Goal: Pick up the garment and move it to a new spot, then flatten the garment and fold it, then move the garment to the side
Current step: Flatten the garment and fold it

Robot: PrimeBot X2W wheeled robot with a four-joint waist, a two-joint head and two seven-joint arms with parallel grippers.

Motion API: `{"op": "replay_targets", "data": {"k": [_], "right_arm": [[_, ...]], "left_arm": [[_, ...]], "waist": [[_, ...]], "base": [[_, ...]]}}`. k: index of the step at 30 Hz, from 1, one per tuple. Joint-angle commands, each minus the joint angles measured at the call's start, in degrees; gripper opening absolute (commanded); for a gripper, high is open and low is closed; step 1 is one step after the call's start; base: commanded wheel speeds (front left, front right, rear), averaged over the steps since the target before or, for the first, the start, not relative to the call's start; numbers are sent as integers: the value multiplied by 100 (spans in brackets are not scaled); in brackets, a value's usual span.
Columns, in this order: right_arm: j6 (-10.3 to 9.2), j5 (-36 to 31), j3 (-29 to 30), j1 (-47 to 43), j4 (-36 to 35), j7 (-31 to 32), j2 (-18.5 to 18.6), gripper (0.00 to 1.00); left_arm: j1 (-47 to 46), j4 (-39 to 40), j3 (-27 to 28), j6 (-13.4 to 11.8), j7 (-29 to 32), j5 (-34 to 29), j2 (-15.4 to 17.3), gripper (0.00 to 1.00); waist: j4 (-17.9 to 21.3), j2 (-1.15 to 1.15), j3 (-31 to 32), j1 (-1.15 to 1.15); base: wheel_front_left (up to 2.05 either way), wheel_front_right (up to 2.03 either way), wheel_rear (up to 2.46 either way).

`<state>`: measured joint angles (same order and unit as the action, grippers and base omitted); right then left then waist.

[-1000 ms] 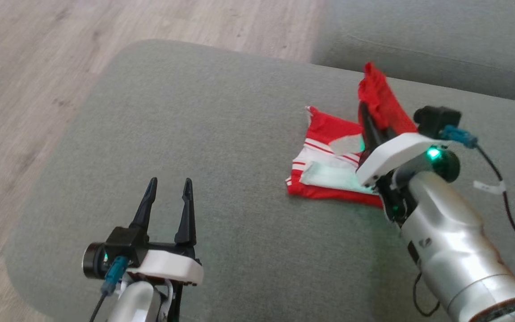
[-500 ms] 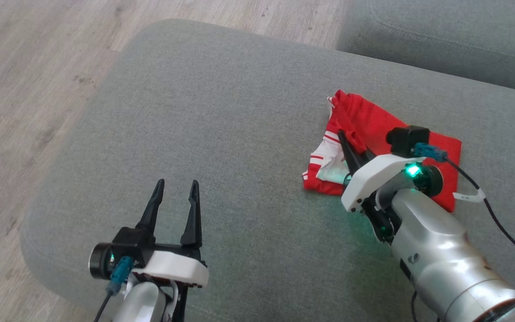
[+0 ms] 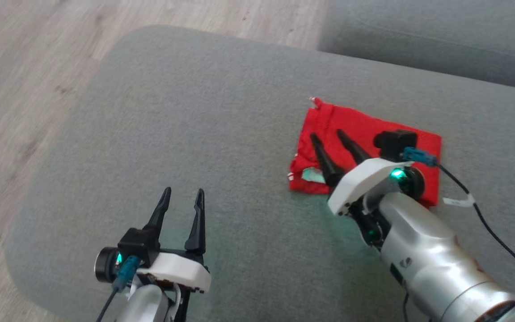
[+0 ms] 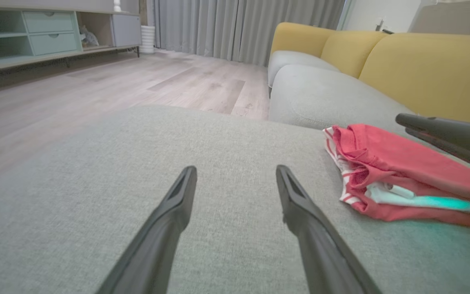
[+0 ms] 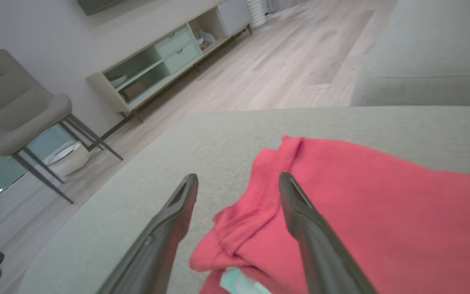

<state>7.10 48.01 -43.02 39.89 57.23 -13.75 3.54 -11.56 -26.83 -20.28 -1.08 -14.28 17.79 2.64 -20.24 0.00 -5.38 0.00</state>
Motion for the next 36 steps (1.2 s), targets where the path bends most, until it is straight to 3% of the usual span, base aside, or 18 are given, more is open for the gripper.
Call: {"op": "replay_targets", "data": {"k": [1,3,7,14,19,25,36], "right_arm": [[39,-170,168,195,45,-110,-66,100],[39,-344,376,282,116,-117,-66,100],[39,-1445,1504,255,-158,-122,77,100],[39,-3442,3431,-1099,-1807,-124,190,100],[39,-4263,4149,-2107,-3000,-124,9,100],[39,-4227,4423,-3032,-3960,-124,-62,100],[39,-3792,4424,-3802,-4402,-125,-65,100]], "left_arm": [[-278,157,221,-33,-62,51,33,100],[-273,180,253,-45,-65,52,38,100],[-214,413,423,-92,-70,52,46,100],[1,740,733,-146,-71,-29,59,100],[148,838,892,-113,-71,-96,58,100],[380,850,1059,-70,-72,-159,46,100],[675,827,1258,60,-72,-287,28,100]], "waist": [[162,0,115,0],[232,0,150,0],[530,0,284,0],[1023,0,491,0],[1314,0,500,0],[1564,0,479,0],[1690,0,518,0]], "base": [[0,0,0],[0,0,0],[0,0,0],[0,0,0],[0,0,0],[0,0,0],[0,0,0]]}}
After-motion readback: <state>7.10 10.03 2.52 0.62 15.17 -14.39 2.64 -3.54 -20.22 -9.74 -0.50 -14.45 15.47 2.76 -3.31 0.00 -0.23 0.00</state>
